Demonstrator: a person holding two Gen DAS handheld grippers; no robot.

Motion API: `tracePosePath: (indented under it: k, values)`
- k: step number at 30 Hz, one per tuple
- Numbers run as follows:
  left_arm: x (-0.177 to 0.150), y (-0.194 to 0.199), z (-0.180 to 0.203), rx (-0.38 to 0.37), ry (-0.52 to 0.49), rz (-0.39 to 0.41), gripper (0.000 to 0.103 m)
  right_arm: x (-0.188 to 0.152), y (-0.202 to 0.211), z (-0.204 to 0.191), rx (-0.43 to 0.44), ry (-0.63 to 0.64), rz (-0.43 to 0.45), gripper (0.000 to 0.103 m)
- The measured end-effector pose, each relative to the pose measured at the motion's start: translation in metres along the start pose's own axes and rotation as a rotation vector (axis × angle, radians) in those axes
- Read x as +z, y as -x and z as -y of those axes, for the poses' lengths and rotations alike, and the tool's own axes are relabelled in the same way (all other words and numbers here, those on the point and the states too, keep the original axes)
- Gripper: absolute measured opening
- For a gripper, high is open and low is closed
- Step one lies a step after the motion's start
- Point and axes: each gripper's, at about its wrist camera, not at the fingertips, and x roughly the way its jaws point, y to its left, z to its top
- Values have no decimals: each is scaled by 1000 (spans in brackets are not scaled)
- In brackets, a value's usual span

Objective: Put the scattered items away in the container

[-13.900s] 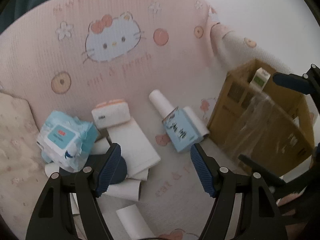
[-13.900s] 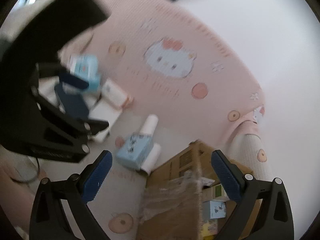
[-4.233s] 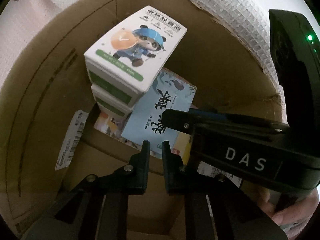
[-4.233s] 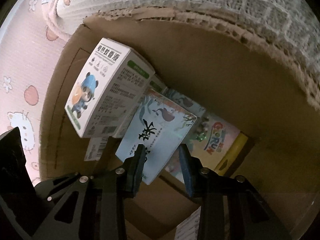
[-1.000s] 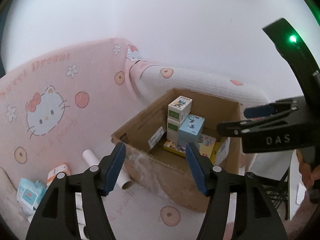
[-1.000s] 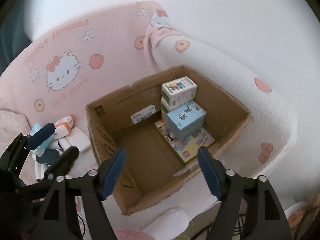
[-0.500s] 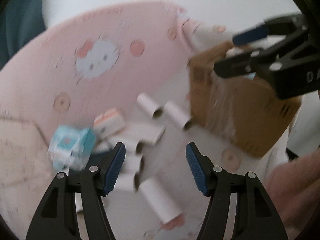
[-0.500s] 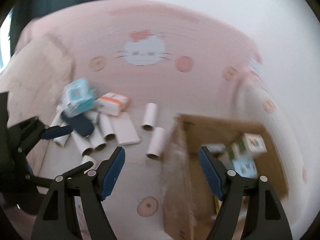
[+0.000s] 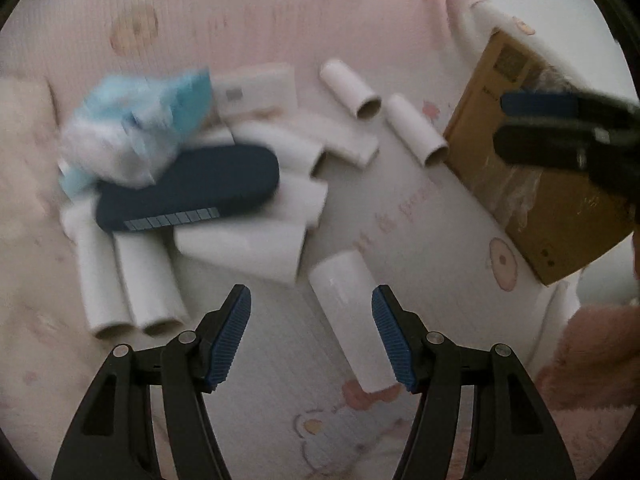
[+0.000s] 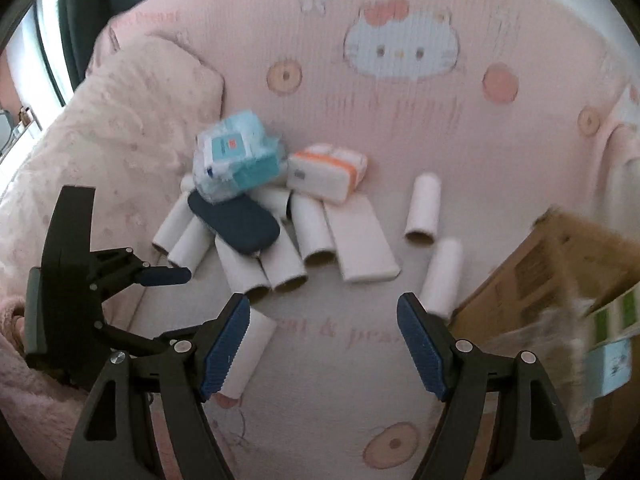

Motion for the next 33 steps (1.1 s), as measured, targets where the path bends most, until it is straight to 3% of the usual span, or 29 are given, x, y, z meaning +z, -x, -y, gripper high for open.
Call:
tracePosePath:
  k: [8, 9, 12, 16, 21, 26, 30, 33]
  values:
    - [-4, -25, -9, -67, -23, -82, 66, -23, -71, -5, 72, -14, -239, 74]
    - [-6, -25, -10, -71, -26, -86, 63, -27, -78, -5, 84, -23, -261, 69]
    - [-9, -26, -8, -97, -44, -82, 53, -34, -89, -2, 86, -53, -306, 28]
    - [-8, -31, -5, -205, -61, -98, 49, -41, -104, 5, 102, -115, -372, 28]
    - [-4, -38, 10, -249, -124, -105, 45, -57, -126, 11, 264, -241, -439, 28]
    - [6, -41, 24, -205, -172, -62, 38, -62, -133, 20, 262, -291, -443, 28]
    - [24, -49, 23, -201, -122, -41, 32, -56, -127, 24, 225, -276, -415, 28]
    - [38, -56, 22, -207, -89, -21, 30, -48, -125, 27, 151, -253, -381, 27]
